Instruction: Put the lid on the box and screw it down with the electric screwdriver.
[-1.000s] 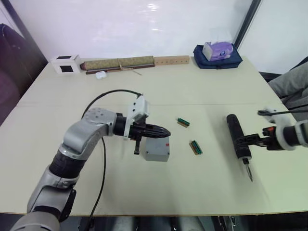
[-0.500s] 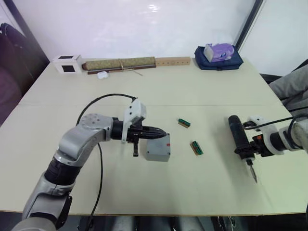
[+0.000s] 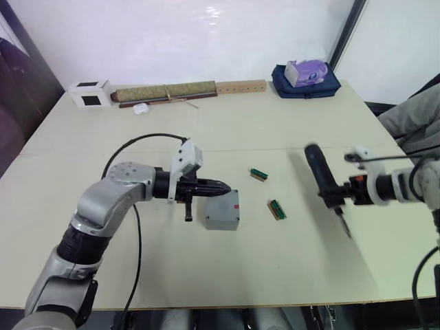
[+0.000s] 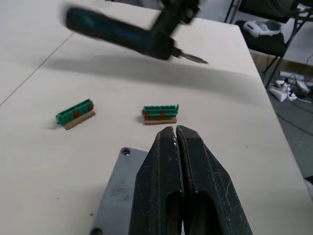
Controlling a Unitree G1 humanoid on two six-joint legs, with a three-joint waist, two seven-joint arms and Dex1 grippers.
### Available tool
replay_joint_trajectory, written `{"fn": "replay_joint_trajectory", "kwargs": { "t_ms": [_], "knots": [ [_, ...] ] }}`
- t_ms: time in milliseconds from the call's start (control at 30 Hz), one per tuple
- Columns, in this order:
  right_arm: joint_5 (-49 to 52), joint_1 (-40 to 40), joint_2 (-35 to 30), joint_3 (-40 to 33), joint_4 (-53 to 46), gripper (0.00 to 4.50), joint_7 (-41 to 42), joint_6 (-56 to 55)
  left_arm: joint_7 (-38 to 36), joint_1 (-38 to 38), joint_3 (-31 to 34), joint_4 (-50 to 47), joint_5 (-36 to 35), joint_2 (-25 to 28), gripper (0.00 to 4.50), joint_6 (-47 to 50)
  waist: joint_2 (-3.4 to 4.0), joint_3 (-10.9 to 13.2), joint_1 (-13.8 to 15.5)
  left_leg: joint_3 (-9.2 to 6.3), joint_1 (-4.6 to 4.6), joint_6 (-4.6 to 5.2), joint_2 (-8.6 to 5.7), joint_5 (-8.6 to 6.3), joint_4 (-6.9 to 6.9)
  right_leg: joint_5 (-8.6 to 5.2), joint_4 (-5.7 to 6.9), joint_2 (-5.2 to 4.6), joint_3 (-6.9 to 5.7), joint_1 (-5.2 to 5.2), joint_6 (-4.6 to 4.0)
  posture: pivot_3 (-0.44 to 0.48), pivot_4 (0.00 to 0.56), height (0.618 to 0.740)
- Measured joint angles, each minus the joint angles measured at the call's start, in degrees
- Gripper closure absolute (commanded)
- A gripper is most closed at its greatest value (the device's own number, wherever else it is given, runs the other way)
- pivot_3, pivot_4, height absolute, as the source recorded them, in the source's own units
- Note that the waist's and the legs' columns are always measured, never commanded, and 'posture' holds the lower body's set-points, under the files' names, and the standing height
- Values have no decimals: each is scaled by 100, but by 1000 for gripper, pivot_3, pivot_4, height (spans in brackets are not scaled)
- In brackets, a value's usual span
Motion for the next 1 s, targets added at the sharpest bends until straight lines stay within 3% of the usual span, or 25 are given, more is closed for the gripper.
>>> {"fn": "replay_joint_trajectory", "kwargs": {
  "t_ms": [67, 167, 267, 367, 467, 633, 1000],
  "knots": [
    [448, -138, 649, -865, -792, 2727, -409, -435, -48, -141, -10, 153, 49, 12, 4500, -26, 9, 4, 32, -5, -7, -1, -1, 1, -9, -2, 4, -3, -3, -10, -2, 0, 150, 740],
    [880, -75, 1258, -1481, -1588, 2727, -924, -654, -159, -205, -28, 209, 116, 97, 4500, -33, 6, 3, 143, -7, -7, -1, 3, 1, -8, -3, -5, -20, -11, 0, -4, 0, 150, 740],
    [1423, 437, 2309, -1484, -2351, 2727, -1409, -809, -334, -243, -225, 342, 326, 184, 4500, -155, 4, 1, 143, -3, -5, -1, -3, 1, -1, -2, -4, -28, -8, 6, -2, 0, 150, 740],
    [1353, 1195, 3052, -471, -3253, 2727, -1613, -1271, -477, -250, -405, 454, 375, 102, 4500, -142, 17, 8, 120, -1, -10, -1, -6, 1, -1, -3, 4, -21, -5, -6, -2, 0, 150, 740],
    [991, 1484, 3128, 251, -3558, 2727, -1649, -1788, -590, -210, -550, 491, 505, 113, 4500, -202, 17, 8, 122, 0, -11, -3, -11, 2, 2, -3, 5, -23, -6, -7, -2, 0, 150, 740],
    [467, 1671, 3046, 764, -3511, 2727, -1555, -2567, -606, -61, -739, 648, 773, 122, 4500, -320, 16, 8, 127, -2, -8, -2, -14, 1, 3, -3, 3, -21, -8, -3, -3, 0, 150, 740],
    [-573, 1675, 3138, 1332, -2757, 2727, -1620, -3856, -533, 13, -758, 630, 989, -1, 4500, -514, 16, 8, 123, -2, -6, -2, -12, 1, 3, -3, 4, -19, -8, -2, -3, 0, 150, 740]
  ]
}}
